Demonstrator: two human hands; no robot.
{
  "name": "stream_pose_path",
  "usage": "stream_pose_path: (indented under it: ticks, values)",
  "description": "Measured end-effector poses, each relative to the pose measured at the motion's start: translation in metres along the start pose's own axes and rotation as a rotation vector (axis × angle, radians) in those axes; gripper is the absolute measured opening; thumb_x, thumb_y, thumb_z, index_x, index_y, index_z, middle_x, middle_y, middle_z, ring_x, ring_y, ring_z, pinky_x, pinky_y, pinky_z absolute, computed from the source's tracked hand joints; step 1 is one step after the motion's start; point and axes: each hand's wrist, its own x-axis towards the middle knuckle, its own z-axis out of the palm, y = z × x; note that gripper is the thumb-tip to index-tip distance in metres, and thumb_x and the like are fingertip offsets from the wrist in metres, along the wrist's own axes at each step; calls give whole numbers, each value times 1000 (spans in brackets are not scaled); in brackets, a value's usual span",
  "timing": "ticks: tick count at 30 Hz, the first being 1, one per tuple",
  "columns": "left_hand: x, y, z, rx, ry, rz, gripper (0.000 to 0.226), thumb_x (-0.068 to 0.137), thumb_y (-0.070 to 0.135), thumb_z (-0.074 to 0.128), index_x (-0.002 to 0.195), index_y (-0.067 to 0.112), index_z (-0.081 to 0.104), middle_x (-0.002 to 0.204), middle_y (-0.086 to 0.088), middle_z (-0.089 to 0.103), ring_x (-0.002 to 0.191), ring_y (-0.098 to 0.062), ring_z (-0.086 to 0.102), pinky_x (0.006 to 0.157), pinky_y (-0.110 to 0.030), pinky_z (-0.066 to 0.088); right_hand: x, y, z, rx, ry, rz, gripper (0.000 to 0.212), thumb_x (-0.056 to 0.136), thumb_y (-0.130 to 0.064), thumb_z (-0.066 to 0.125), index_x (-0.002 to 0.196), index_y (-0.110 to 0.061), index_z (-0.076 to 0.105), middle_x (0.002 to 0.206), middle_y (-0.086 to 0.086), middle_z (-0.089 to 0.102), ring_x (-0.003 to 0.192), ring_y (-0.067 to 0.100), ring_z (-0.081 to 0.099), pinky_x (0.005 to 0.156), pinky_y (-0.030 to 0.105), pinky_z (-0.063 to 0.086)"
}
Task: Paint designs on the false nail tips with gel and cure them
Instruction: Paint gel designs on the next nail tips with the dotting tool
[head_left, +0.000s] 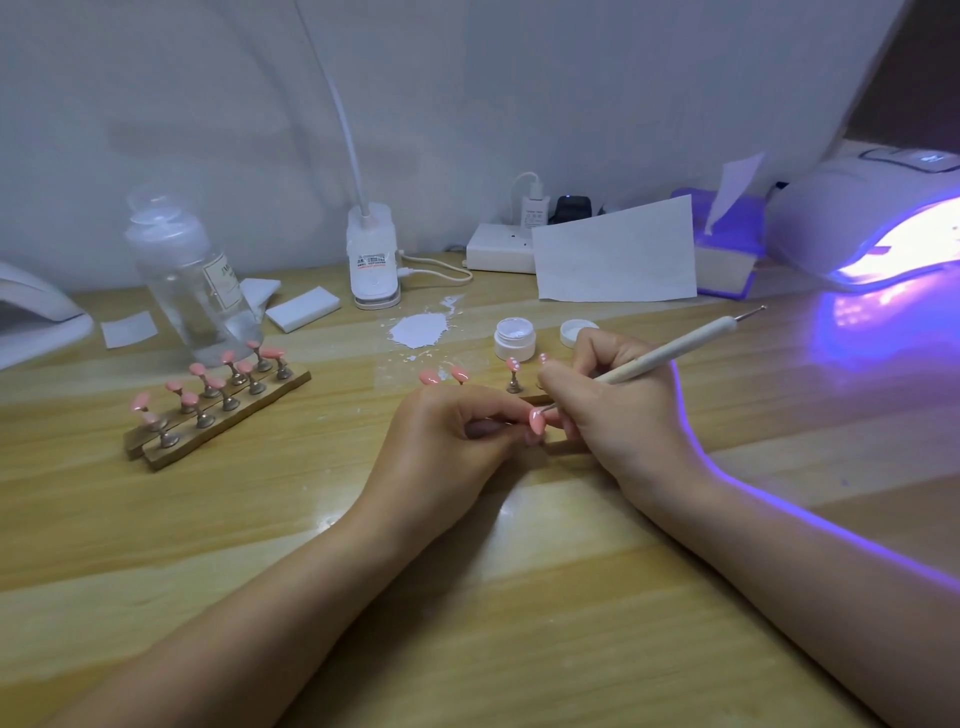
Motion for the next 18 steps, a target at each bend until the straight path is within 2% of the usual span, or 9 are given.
stream_pose_path:
  ticks: [2,5,9,12,18]
  values:
    - [0,0,0,-7,2,0,14,75,-4,68,76,9,74,73,17,70,74,13,62,67,-4,43,0,0,0,2,5,3,42,78,4,60,49,-10,32,31,-10,34,28,2,45,45,30,47]
    - [0,0,0,-8,3,0,14,75,-5,68,75,8,74,71,18,69,74,13,62,67,-4,43,0,1,0,0,2,-1,43,77,4,59,48,-11,33,31,-10,35,28,2,46,43,25,47]
    - [0,0,1,-12,6,-3,12,75,-4,69,77,7,74,73,17,70,74,13,62,67,-4,43,1,1,0,-8,23,3,43,76,3,60,47,-12,33,31,-10,34,28,2,44,50,31,48]
    - [0,0,0,-4,13,-8,13,75,-3,69,76,9,74,73,16,70,72,13,61,66,-4,42,1,1,0,-5,12,3,42,77,4,60,47,-11,33,30,-10,35,28,2,44,45,26,48]
    - [0,0,0,-1,20,-6,13,74,-3,69,75,9,74,72,18,69,74,12,62,69,-6,45,1,1,0,0,6,0,42,77,4,60,48,-10,34,30,-9,35,29,2,45,44,25,48]
